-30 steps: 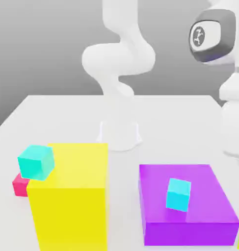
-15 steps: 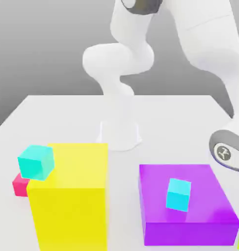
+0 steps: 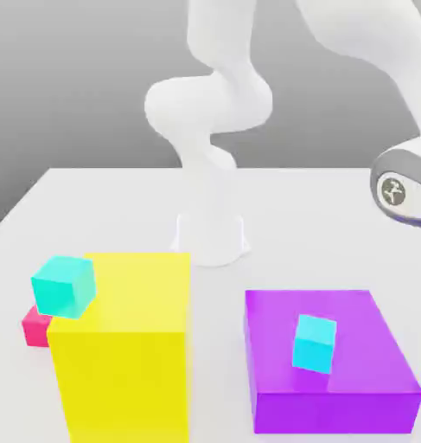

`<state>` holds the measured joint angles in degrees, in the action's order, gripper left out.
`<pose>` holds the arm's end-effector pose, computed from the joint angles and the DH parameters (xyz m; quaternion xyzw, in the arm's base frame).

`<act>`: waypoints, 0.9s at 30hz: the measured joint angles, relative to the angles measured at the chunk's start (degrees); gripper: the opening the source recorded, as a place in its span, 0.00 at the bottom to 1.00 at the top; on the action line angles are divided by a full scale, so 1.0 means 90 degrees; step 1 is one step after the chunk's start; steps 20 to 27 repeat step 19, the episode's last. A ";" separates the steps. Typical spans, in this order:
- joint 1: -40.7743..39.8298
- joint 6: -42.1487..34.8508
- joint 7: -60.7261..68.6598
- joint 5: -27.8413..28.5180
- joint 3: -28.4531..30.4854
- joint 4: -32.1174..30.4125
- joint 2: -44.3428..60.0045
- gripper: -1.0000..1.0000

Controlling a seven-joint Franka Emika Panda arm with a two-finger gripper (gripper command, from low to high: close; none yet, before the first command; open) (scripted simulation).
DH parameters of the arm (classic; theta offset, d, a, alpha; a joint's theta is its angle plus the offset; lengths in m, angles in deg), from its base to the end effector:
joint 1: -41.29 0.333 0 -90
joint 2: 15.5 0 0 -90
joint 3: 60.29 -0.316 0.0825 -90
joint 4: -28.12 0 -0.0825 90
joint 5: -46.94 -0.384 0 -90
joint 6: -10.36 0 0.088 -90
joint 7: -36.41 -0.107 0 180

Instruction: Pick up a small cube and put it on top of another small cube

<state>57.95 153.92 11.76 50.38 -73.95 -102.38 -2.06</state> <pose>0.4605 0.2709 0.2553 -0.9975 -0.0704 0.0039 0.0088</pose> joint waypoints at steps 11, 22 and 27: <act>-0.0731 -0.0766 -0.0627 -0.0671 0.0412 -0.1614 -0.2431 0.00; -0.0814 0.0268 -0.0835 -0.0462 0.0461 -0.1921 -0.1694 1.00; -0.0814 0.0268 -0.0835 -0.0462 0.0461 -0.1921 -0.1694 1.00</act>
